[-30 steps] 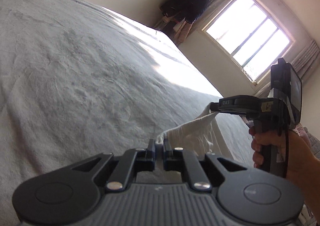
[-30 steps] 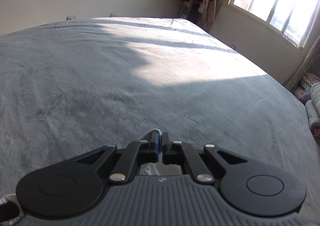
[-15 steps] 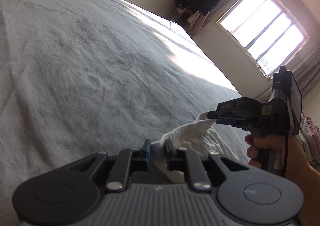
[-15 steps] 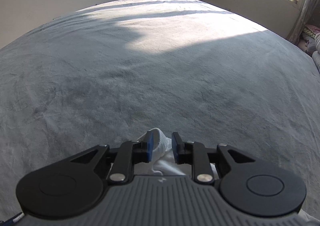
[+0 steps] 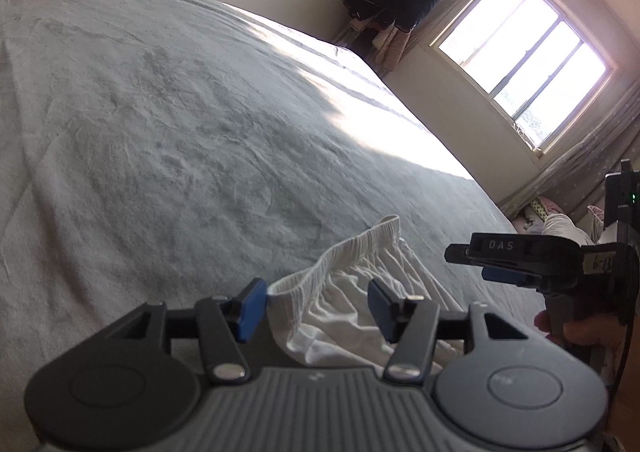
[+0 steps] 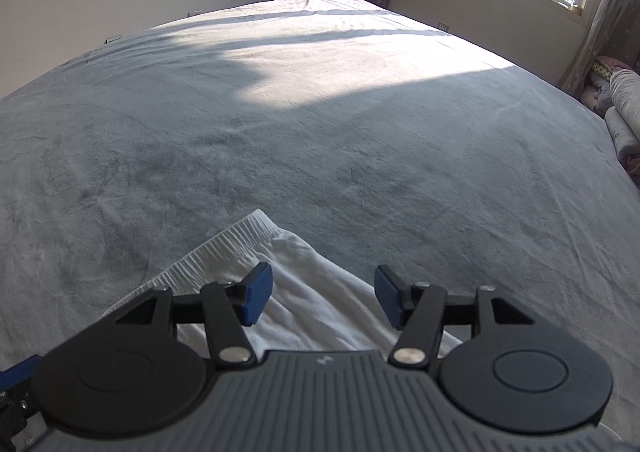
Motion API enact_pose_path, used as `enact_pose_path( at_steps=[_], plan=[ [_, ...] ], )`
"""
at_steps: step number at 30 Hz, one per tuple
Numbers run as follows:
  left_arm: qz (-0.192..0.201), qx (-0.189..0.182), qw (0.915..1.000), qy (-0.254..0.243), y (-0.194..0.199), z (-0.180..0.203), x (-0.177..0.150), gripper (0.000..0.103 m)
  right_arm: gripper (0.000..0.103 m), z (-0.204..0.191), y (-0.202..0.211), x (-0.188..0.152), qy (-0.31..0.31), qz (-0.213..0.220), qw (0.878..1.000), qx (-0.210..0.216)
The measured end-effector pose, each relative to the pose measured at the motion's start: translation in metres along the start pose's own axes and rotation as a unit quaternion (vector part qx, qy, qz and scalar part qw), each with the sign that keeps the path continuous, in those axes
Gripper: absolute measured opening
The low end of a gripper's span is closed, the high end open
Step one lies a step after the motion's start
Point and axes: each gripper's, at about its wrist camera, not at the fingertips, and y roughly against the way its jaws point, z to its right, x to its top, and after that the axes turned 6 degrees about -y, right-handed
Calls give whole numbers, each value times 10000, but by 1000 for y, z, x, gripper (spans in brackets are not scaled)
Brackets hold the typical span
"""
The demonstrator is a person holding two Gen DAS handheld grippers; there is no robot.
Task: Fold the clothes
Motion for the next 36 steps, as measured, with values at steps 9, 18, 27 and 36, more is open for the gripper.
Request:
enact_pose_path(
  at_steps=[9,18,27,36],
  plan=[
    [-262,-358,9981,-437,5,24,-11,59,63,65,43,-28,-565,-383,9975,-206],
    [-162,-321,9960,-815,12,45,-18,60,63,152,88,-72,-1222,-509,9898,-519],
    [-741,-673,9873,-1234,-1,91,-47,60,63,222,108,-133,-2048,-771,9743,-536],
    [-1149,-1083,9695,-1874,-17,160,-84,60,63,267,119,-179,-2408,-805,9659,-515]
  ],
)
